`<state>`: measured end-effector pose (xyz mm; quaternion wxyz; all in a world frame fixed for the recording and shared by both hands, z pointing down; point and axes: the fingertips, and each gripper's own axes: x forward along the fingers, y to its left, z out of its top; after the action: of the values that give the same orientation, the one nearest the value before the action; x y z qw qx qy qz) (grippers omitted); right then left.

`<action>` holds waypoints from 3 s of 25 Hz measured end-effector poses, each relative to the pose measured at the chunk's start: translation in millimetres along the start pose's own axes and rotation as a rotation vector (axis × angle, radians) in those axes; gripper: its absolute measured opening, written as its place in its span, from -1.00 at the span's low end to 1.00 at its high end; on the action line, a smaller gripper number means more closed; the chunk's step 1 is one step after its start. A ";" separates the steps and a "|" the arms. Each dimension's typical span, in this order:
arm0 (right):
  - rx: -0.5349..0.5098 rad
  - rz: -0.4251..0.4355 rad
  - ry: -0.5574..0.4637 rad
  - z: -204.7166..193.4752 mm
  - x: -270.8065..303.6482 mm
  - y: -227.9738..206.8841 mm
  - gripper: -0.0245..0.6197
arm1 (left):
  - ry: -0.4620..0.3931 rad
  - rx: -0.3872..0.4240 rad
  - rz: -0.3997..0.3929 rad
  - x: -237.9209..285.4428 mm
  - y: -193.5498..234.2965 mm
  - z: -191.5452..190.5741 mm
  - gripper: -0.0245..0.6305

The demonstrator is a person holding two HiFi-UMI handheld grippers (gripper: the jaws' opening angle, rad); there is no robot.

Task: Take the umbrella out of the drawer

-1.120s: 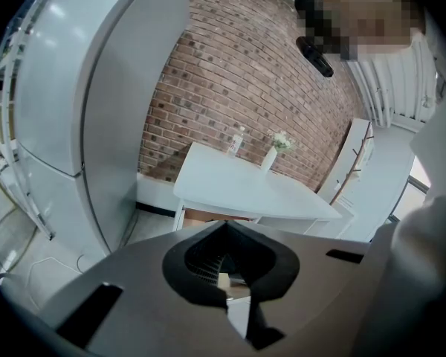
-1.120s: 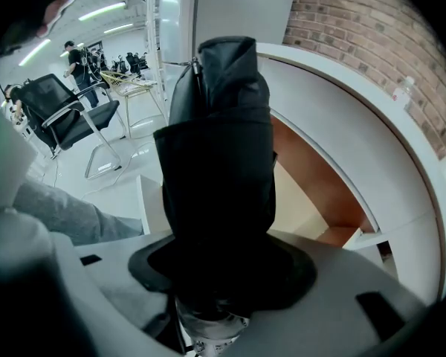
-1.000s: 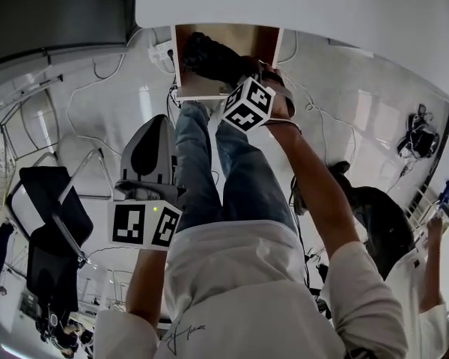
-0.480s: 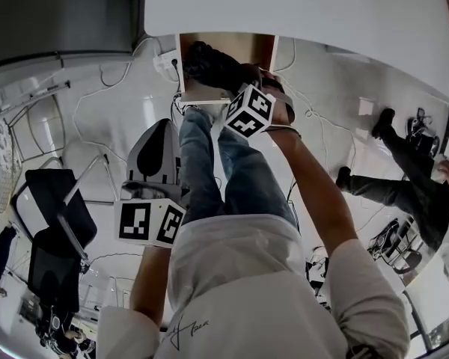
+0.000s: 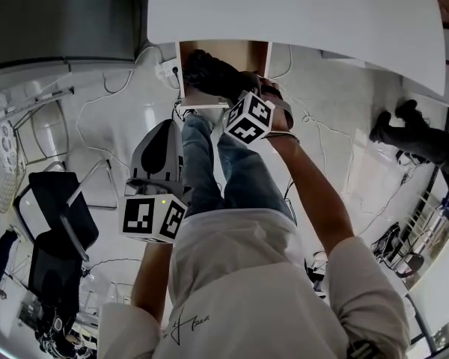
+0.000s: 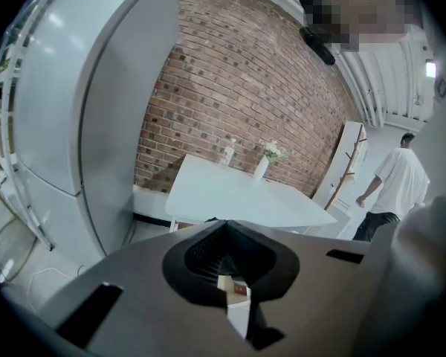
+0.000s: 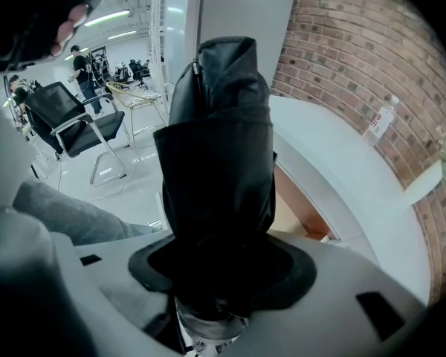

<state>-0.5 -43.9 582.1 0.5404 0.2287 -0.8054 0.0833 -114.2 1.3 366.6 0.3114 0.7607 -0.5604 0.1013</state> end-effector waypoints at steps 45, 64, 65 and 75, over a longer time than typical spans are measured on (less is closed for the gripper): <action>0.128 -0.009 -0.199 19.8 -157.2 -15.6 -0.16 | -0.060 0.028 -0.014 -36.7 -41.0 37.9 -0.87; 0.171 -0.065 -0.312 33.9 -222.8 -38.4 -0.16 | -0.142 0.045 -0.027 -57.0 -66.7 60.7 -0.87; 0.173 -0.069 -0.317 33.9 -225.9 -38.5 -0.16 | -0.145 0.046 -0.027 -58.5 -67.3 60.9 -0.87; 0.199 -0.108 -0.393 36.6 -262.6 -43.1 -0.16 | -0.199 0.051 -0.021 -74.2 -70.7 72.3 -0.87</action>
<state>70.5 -22.8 323.9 0.3516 0.3356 -0.8696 0.0868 -89.6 30.0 247.0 0.2359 0.7805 -0.5778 0.0364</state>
